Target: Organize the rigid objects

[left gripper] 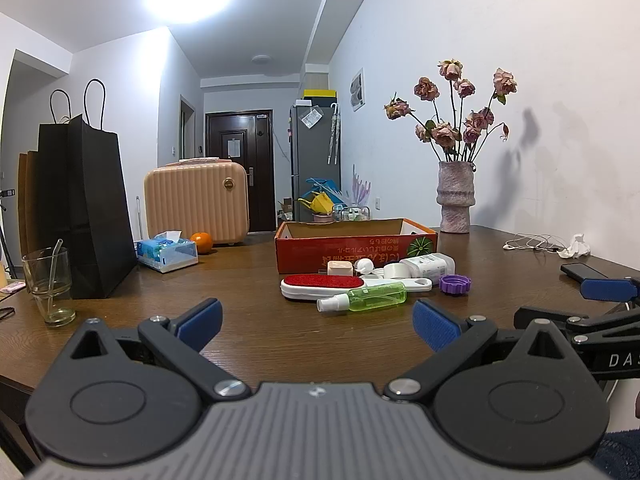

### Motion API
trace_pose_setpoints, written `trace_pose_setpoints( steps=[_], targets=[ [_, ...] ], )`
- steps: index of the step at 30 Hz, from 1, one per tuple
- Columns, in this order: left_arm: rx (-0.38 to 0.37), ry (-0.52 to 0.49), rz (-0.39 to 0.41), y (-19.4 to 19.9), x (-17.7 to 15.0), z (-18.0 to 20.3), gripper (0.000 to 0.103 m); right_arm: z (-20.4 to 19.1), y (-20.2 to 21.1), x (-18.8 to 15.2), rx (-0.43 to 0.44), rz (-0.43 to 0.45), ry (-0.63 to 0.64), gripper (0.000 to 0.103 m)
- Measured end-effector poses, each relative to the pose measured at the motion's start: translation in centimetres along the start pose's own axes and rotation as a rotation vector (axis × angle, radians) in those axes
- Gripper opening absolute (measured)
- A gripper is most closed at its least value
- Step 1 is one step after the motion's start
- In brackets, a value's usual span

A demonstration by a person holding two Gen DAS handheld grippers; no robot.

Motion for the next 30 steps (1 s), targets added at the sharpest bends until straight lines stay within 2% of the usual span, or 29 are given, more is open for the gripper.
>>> trace_pose_setpoints(
  steps=[30],
  targets=[
    [-0.003, 0.000, -0.003, -0.07, 0.10, -0.09, 0.103, 0.26, -0.28, -0.07, -0.005, -0.005, -0.017, 0.103]
  ],
)
Point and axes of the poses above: each gripper's, at about its wrist camera, not at the fingertips, and y roughly against the way its jaws point, z to its right, x to its top, the point moved 8 cm from there along -y, roughly the way its jaws point, and after that the axes turned 3 degrees about -z, right-handed, at the moved point
